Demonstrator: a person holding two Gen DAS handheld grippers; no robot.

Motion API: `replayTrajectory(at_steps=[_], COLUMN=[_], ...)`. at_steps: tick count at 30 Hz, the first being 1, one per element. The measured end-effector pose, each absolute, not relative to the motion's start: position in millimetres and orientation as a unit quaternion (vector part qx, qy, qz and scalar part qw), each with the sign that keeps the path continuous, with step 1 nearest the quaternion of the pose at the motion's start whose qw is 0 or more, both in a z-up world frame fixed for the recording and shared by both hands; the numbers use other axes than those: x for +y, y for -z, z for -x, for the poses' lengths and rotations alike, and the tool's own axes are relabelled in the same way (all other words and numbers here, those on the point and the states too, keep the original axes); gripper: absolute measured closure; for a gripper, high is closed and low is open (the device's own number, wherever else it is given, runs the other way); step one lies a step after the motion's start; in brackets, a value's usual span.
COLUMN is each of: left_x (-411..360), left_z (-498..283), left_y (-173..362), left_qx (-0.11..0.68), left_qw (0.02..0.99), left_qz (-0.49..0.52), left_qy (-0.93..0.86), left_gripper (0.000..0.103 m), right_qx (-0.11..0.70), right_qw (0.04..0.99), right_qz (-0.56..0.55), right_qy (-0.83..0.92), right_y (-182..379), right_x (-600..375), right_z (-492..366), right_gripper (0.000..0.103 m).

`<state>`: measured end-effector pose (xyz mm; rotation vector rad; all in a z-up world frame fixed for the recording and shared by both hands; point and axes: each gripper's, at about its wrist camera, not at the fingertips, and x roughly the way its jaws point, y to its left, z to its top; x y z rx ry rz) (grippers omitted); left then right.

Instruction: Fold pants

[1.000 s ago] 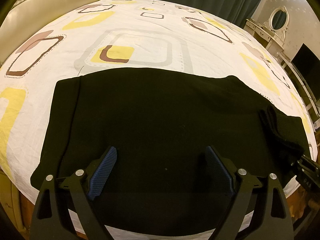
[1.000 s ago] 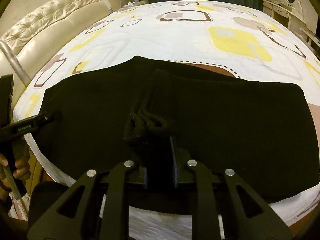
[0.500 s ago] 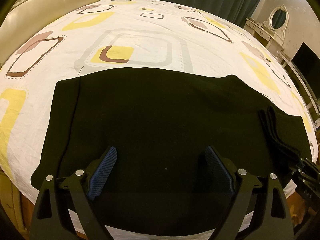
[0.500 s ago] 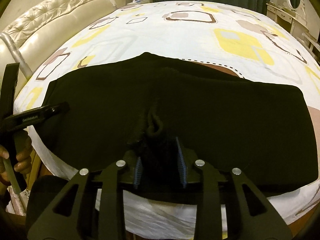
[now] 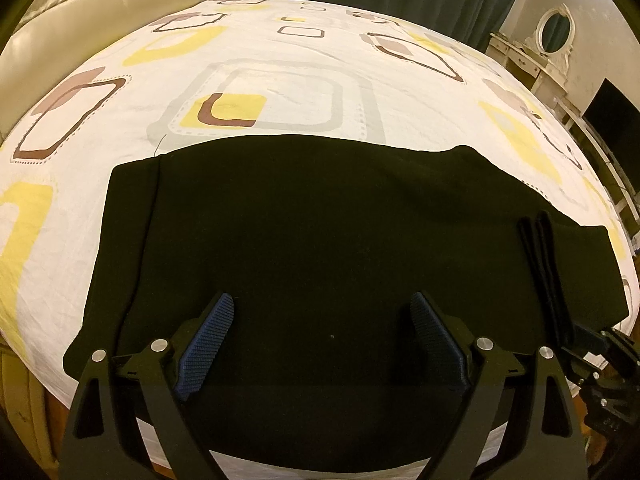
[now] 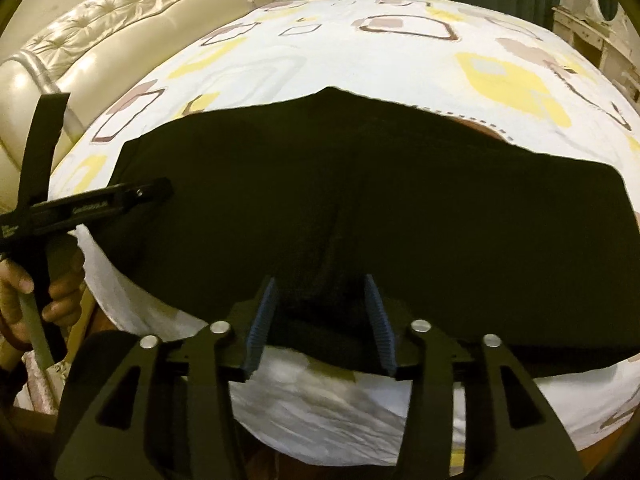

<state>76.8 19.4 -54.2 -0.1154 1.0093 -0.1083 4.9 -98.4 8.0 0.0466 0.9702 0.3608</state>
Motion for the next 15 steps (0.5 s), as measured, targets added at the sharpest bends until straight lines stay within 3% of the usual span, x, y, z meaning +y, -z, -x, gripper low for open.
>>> replayTrajectory(at_steps=[5, 10, 15], left_x=[17.4, 14.7, 13.8], left_z=[-75.8, -75.2, -75.9], left_y=[54.8, 55.8, 55.7], left_qx=[0.481, 0.481, 0.481], left_qw=[0.874, 0.875, 0.874], left_qz=[0.047, 0.038, 0.041], left_qy=[0.053, 0.050, 0.045], left_gripper=[0.014, 0.014, 0.014], right_qx=[0.445, 0.387, 0.435], right_qw=[0.860, 0.890, 0.847], right_qz=[-0.109, -0.195, -0.303], right_qy=[-0.226, -0.141, -0.052], right_y=[-42.2, -76.1, -22.5], right_x=[-140.5, -266.2, -371.3], right_z=[-9.0, -25.6, -60.2], right_gripper=[0.057, 0.053, 0.053])
